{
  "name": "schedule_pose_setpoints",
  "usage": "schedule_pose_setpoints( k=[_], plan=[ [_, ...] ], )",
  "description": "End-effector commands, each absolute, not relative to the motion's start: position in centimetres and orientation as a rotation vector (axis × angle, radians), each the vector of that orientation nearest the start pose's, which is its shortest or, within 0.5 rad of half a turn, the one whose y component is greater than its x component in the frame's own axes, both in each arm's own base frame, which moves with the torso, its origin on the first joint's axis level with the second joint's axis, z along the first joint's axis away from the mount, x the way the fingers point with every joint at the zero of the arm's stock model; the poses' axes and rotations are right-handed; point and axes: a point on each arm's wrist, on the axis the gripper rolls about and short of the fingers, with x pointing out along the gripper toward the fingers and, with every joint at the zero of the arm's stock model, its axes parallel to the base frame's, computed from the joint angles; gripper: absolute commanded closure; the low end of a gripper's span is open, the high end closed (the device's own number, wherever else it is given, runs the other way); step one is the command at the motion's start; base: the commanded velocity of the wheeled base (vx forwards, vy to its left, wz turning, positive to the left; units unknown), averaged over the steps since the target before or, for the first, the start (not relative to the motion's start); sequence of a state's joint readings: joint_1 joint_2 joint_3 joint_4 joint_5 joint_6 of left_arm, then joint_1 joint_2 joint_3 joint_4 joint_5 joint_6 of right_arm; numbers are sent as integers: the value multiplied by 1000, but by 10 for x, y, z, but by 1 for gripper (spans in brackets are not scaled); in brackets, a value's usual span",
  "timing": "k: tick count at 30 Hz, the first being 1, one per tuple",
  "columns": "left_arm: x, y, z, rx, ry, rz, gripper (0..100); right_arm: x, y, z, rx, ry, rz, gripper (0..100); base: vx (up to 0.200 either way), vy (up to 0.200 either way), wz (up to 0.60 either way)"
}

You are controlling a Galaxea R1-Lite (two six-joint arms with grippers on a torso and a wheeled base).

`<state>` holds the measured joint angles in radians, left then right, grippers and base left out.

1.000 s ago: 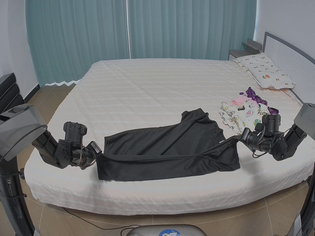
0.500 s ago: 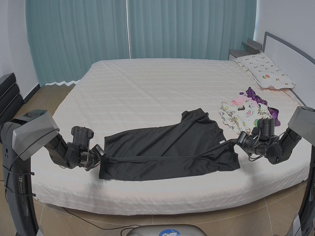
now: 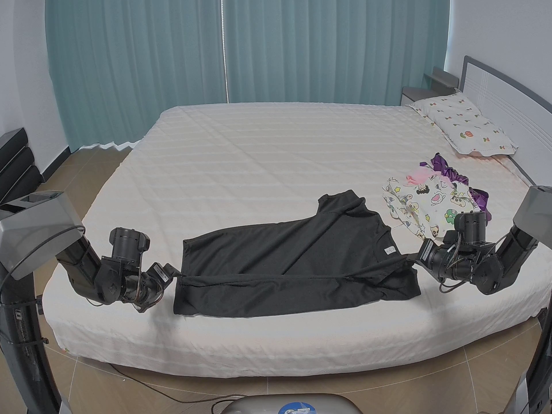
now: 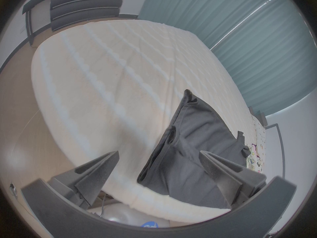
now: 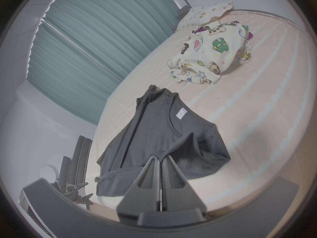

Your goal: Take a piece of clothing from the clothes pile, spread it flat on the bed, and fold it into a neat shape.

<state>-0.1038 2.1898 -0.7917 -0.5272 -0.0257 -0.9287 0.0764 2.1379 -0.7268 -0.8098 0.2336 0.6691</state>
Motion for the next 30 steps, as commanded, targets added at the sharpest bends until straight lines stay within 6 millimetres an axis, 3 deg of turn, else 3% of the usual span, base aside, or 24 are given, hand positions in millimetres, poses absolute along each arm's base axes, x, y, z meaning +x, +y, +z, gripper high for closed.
schedule_pose_setpoints(
  k=[1, 2, 6, 19, 30],
  plan=[
    [320, -45, 25, -871, 864, 261, 0, 332, 35, 38, 678, 729, 91, 100, 0, 0, 0],
    [315, -51, 25, -901, 886, 247, 0, 332, 35, 30, 673, 764, 77, 0, 0, 0, 0],
    [312, -59, 23, -946, 938, 204, 0, 330, 33, 18, 628, 830, 63, 0, 0, 0, 0],
    [314, -54, 24, -990, 932, 201, 0, 332, 1, 23, 663, 779, -13, 0, 0, 0, 0],
    [317, -50, 25, -1025, 934, 193, 0, 332, 1, 23, 663, 766, -11, 0, 200, 0, 0]
  ],
)
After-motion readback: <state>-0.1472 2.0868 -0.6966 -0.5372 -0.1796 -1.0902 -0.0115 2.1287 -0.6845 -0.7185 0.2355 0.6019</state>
